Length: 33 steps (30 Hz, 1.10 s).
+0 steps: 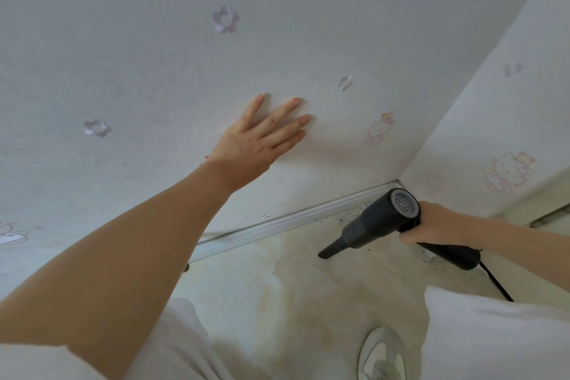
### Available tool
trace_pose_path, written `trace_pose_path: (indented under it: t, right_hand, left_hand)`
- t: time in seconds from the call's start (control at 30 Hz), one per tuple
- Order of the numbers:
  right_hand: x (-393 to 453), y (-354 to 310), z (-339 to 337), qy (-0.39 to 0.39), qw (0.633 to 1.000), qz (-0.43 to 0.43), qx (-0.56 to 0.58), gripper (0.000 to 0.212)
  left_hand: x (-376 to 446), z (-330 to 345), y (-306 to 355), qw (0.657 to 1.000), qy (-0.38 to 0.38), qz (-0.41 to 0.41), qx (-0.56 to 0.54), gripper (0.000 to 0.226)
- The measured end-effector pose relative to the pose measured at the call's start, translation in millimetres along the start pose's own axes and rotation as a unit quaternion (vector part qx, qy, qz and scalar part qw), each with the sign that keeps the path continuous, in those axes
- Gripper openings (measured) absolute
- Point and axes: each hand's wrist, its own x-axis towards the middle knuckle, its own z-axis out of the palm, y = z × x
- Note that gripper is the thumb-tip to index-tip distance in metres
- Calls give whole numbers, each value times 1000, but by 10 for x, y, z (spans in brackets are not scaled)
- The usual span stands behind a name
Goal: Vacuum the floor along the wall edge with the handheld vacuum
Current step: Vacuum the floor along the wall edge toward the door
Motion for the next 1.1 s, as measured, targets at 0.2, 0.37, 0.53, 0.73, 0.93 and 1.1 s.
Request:
trace_pose_path:
  t: [0.2,0.37,0.53,0.73,0.93,1.1]
  right_hand:
    - [46,126,-33,25,1000,5,9,16]
    - [57,219,-33,20,1000,17,13,17]
    - [6,243,-51,2,1000,4,2,17]
    - [-39,284,-57,7,1000,-3,-5,14]
    - [-45,338,-85,38,999,5,-12,13]
    - [-36,366,-99,58,998,15,-17,16]
  left_hand:
    - [-2,-28,-12,1000,-22,2,6,77]
    - [-21,-47,-43,1000,-23,10,-7,71]
    - [-55,-81,-119,1000,-15,24,-6,66]
    - [2,-168,-94,999,-37,23,0,65]
    - [195,-195,-26,999,-40,23,-9,64]
    - [350,-239,53,998,-56,21,-23,65]
